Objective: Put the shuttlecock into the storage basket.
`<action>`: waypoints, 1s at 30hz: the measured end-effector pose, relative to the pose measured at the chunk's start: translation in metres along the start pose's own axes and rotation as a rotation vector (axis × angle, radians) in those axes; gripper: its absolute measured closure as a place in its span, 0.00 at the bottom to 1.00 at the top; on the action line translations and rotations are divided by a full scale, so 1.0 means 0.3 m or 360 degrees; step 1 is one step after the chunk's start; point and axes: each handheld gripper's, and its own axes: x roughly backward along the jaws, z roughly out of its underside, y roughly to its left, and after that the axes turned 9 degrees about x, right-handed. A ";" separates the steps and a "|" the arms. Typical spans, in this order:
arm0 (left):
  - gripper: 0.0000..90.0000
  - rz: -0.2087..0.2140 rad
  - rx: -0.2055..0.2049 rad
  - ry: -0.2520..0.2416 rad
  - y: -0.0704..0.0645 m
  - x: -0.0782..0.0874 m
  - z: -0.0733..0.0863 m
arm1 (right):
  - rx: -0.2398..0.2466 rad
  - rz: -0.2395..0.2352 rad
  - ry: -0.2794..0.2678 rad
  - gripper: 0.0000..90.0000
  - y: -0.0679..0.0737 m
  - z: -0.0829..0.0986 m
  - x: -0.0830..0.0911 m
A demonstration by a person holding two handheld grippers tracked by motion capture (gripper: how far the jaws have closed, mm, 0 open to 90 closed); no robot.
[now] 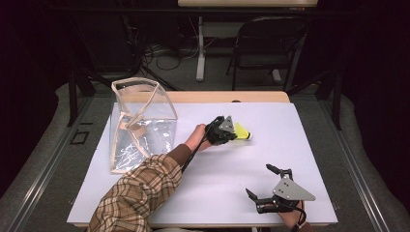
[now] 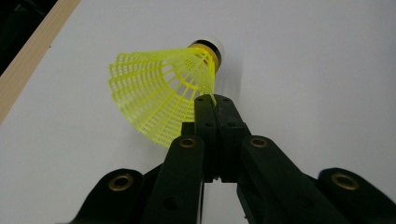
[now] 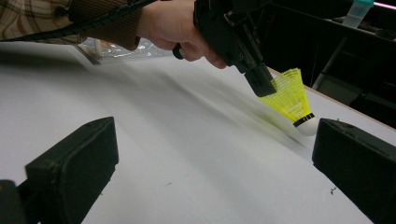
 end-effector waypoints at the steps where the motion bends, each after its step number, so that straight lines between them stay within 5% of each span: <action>1: 1.00 0.0006 -0.0002 -0.0006 -0.002 0.006 -0.003 | 0.0001 0.0001 0.0001 0.00 0.000 0.000 0.000; 30: 1.00 0.0021 -0.0019 -0.0082 -0.024 0.091 -0.064 | 0.0000 0.0010 0.0002 0.00 -0.001 0.000 -0.001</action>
